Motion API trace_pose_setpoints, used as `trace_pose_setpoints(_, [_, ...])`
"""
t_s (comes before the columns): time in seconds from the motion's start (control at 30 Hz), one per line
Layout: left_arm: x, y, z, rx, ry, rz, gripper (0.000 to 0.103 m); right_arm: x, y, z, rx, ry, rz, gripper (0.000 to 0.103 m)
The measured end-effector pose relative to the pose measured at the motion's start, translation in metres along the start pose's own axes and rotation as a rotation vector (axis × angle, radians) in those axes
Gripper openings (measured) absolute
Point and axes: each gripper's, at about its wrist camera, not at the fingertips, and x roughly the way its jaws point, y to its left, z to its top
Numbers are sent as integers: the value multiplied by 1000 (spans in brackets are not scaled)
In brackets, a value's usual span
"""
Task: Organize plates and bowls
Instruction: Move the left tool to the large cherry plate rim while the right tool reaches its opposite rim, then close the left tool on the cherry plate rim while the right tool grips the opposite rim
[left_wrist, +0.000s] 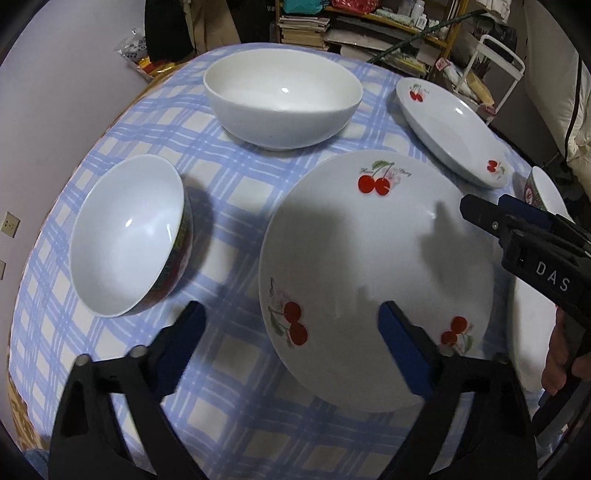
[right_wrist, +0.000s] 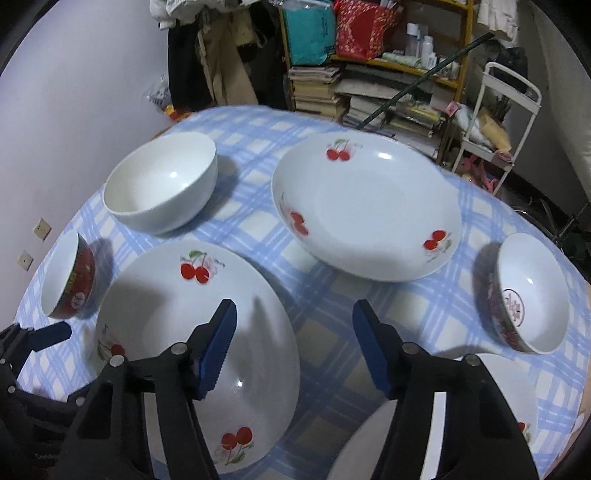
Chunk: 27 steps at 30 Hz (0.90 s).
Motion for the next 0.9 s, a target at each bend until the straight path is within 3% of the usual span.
trace_pose_setpoints(0.03, [3, 0, 1, 8, 4, -2, 75, 3, 1, -1, -3, 8, 3, 64])
trace_pose_setpoints(0.17, [15, 2, 5, 20, 25, 3, 53, 12, 0, -4, 9, 38, 11, 54])
trace_pose_setpoints(0.2, [17, 3, 5, 16, 32, -2, 45, 13, -1, -5, 17, 38, 8, 43])
trace_pose_setpoints(0.23, [20, 5, 6, 10, 40, -9, 41, 15, -2, -6, 29, 42, 10, 32])
trace_pose_setpoints(0.37, [26, 9, 9, 9, 57, -26, 29, 19, -4, -7, 45, 56, 45, 21])
trace_pose_setpoints(0.63, [24, 10, 11, 56, 41, -53, 25, 24, 0, -7, 45, 73, 56, 17])
trace_pose_setpoints(0.9, [27, 23, 18, 19, 62, -125, 23, 28, -9, -13, 69, 140, 128, 17])
